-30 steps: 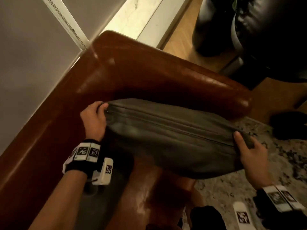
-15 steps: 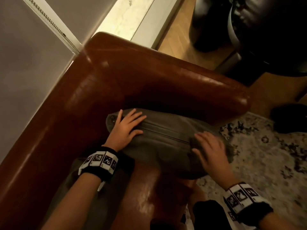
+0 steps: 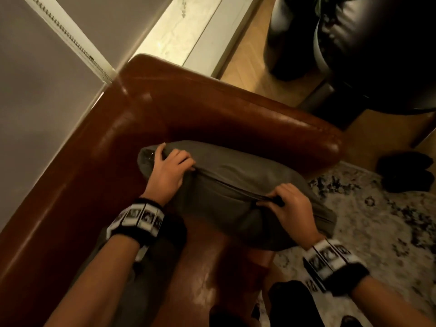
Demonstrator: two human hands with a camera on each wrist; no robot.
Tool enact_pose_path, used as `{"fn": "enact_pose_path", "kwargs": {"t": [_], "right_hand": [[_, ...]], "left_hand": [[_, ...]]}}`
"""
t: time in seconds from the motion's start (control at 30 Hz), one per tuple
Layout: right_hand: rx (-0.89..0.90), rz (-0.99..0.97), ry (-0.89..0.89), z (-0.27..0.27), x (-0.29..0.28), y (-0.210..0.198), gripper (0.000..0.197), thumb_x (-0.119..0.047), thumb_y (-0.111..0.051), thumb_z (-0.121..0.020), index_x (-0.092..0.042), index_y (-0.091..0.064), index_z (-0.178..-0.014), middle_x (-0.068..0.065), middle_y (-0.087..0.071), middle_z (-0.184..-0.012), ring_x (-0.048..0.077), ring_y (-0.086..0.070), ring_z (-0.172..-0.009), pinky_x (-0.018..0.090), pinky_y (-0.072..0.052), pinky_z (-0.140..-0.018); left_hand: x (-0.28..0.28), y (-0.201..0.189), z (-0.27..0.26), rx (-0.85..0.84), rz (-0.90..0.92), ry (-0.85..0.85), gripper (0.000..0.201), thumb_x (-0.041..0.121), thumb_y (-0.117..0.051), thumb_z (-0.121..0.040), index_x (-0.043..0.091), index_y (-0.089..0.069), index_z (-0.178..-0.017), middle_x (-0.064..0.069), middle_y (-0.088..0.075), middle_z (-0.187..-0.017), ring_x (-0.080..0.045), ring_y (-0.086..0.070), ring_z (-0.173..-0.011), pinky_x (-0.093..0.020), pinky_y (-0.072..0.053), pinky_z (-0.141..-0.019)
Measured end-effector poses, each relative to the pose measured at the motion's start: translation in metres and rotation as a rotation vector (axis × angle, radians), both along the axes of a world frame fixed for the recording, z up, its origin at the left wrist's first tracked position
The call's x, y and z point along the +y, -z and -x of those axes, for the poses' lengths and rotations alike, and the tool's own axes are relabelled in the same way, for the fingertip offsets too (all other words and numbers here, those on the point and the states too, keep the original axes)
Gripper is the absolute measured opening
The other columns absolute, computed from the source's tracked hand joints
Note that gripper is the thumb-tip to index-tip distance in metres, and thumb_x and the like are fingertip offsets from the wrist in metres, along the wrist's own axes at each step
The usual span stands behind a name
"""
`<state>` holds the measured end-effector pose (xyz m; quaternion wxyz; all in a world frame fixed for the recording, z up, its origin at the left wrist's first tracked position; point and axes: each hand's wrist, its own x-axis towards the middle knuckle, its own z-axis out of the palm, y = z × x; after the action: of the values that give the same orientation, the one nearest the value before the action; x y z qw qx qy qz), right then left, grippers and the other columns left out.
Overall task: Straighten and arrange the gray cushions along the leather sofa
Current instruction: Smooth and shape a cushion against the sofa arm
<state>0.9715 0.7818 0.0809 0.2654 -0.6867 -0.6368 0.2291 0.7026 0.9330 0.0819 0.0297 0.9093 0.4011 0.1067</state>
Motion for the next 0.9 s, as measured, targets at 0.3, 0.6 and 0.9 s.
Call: {"fn": "enact_pose_path", "kwargs": {"t": [0.3, 0.6, 0.9], "right_hand": [[-0.118, -0.07, -0.114, 0.006, 0.004, 0.008, 0.034, -0.032, -0.045, -0.087, -0.005, -0.063, -0.077, 0.007, -0.058, -0.071, 0.023, -0.054, -0.072, 0.036, -0.046, -0.061], [-0.034, 0.066, -0.017, 0.008, 0.007, 0.019, 0.019, -0.019, -0.06, -0.084, -0.012, -0.046, -0.074, -0.005, -0.04, -0.078, 0.016, -0.041, -0.075, 0.025, -0.031, -0.064], [-0.296, 0.31, -0.063, 0.095, 0.027, 0.056, 0.064, -0.038, -0.035, -0.087, -0.008, -0.031, -0.143, 0.009, -0.023, -0.154, 0.025, -0.016, -0.143, 0.058, -0.007, -0.11]], "left_hand": [[-0.005, -0.006, 0.004, 0.081, 0.099, -0.073, 0.021, -0.003, -0.062, -0.077, 0.015, -0.064, -0.088, -0.004, -0.061, -0.088, -0.017, -0.042, -0.095, -0.066, -0.02, -0.104], [-0.001, 0.014, -0.006, 0.05, 0.199, -0.163, 0.029, -0.006, -0.056, -0.081, 0.015, -0.063, -0.1, -0.004, -0.064, -0.103, -0.02, -0.051, -0.114, -0.066, -0.009, -0.11], [-0.057, 0.07, -0.061, 0.244, 0.363, -0.12, 0.054, 0.032, -0.023, -0.095, 0.023, -0.02, -0.147, 0.001, -0.015, -0.158, -0.024, -0.011, -0.146, -0.071, -0.001, -0.106]]}}
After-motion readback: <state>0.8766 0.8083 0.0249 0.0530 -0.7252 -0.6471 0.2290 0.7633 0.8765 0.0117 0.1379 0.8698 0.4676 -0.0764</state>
